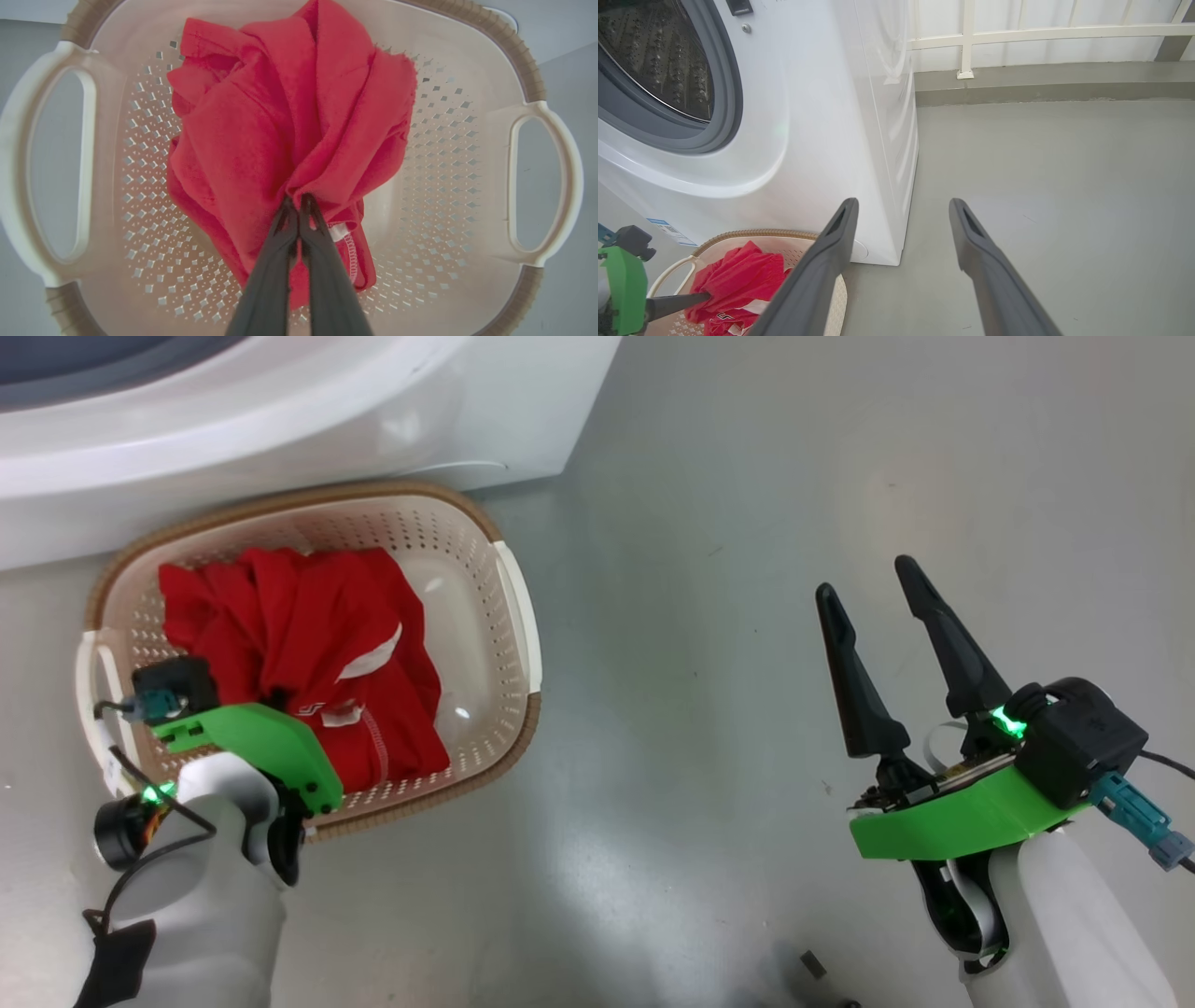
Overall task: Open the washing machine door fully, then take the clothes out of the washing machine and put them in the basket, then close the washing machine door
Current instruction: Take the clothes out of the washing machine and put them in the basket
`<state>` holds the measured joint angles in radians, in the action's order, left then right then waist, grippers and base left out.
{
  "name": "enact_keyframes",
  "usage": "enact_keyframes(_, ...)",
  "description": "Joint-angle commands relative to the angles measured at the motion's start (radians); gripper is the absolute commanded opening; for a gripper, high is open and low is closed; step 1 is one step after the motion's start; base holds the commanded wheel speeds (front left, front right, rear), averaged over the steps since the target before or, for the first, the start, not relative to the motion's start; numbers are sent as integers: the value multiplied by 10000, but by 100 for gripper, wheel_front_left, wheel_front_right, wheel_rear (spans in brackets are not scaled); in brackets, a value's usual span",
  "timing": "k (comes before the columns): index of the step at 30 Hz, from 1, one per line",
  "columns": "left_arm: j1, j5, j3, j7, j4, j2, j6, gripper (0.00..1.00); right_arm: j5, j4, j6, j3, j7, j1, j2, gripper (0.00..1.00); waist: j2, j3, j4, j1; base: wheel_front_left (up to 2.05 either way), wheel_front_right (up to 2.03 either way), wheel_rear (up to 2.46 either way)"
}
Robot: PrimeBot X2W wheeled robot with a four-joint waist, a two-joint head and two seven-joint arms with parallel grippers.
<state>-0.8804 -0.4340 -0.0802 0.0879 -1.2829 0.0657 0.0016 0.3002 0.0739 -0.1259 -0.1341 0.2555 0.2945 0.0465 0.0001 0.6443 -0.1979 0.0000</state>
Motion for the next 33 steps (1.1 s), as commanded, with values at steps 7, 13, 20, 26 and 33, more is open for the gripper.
enact_keyframes(7, 137, -1, 47, -54, -14, 385, 208, 36, 134, -179, -48, -217, 63, 30, 37, 100, -1, 102, -91, 0, 0, 0, 0)
enact_keyframes(13, 241, -58, 8, 286, -38, 346, 257, 100, 192, -61, -48, -173, 63, 45, 37, 100, -1, -108, -17, 0, 0, 0, 0)
enact_keyframes(20, 528, -174, -95, 934, -45, 171, -266, 100, 145, 79, -48, -87, 63, -116, 37, 100, -1, -718, 212, 0, 0, 0, 0)
enact_keyframes(26, 890, -164, -251, 1554, 235, 35, -598, 100, 46, 186, -48, -8, 63, -300, 37, 100, -1, -1411, 513, 0, 0, 0, 0)
enact_keyframes(33, 2214, -136, 68, 1734, 2899, -82, -843, 100, -169, 377, -48, 169, 63, -649, 37, 100, -1, -2563, 880, 0, 0, 0, 0)
